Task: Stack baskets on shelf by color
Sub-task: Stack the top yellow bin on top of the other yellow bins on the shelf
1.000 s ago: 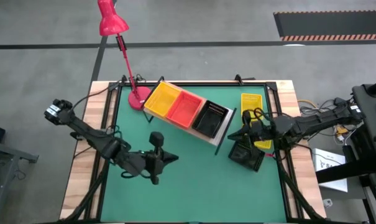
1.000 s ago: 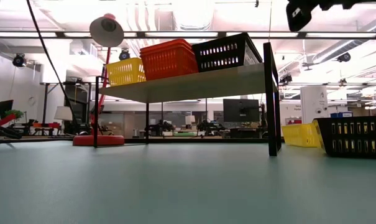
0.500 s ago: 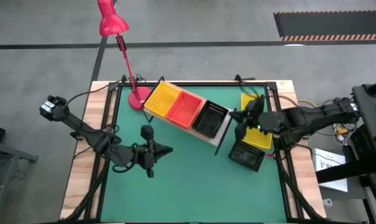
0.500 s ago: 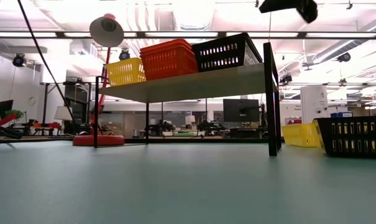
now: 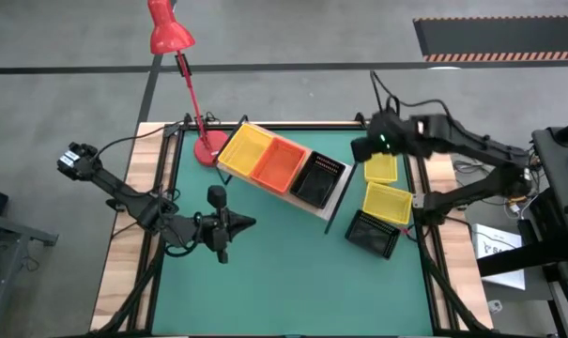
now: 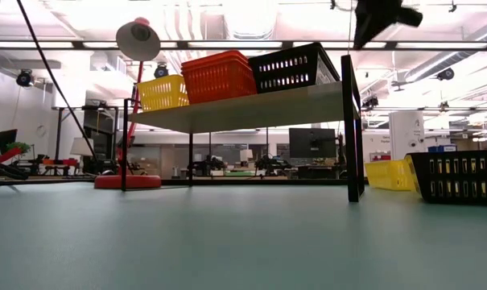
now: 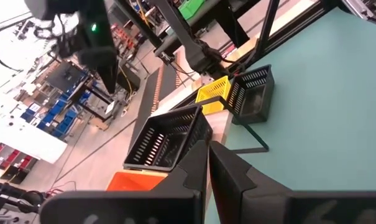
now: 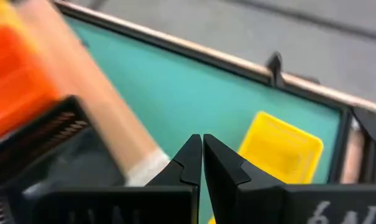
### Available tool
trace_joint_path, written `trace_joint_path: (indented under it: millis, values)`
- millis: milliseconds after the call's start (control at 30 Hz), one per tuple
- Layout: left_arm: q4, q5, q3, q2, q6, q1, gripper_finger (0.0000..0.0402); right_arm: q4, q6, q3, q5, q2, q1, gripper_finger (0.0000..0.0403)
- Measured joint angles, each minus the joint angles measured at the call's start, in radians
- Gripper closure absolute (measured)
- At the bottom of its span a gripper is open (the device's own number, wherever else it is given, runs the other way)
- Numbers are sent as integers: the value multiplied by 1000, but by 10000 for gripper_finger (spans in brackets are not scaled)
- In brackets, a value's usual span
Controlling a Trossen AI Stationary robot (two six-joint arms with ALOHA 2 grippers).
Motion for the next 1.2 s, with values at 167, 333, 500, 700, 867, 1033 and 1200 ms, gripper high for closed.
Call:
trace_joint_path:
  millis: [167,333,500,700,867,1033,1200]
  values:
    - [-37,-3,0,-7,-3,-3,400,-13,-72,3,-206,55,-204,394]
    - [-94,-47,-2,-14,-8,-3,400,-51,-155,1,-297,107,-362,394]
    - [-109,-63,-29,-36,-7,-3,400,-83,-201,-8,-364,159,-458,381]
    - [-111,-82,-71,-116,-9,-3,400,-103,-229,-25,-361,219,-495,322]
    - [-103,-84,-103,-178,-35,-3,400,-66,-261,-26,-350,282,-507,267]
    - [-102,-83,-141,-225,-56,-3,400,-23,-293,-26,-348,351,-543,231]
    - [-99,-83,-144,-239,-63,-3,400,-18,-308,-26,-348,426,-585,219]
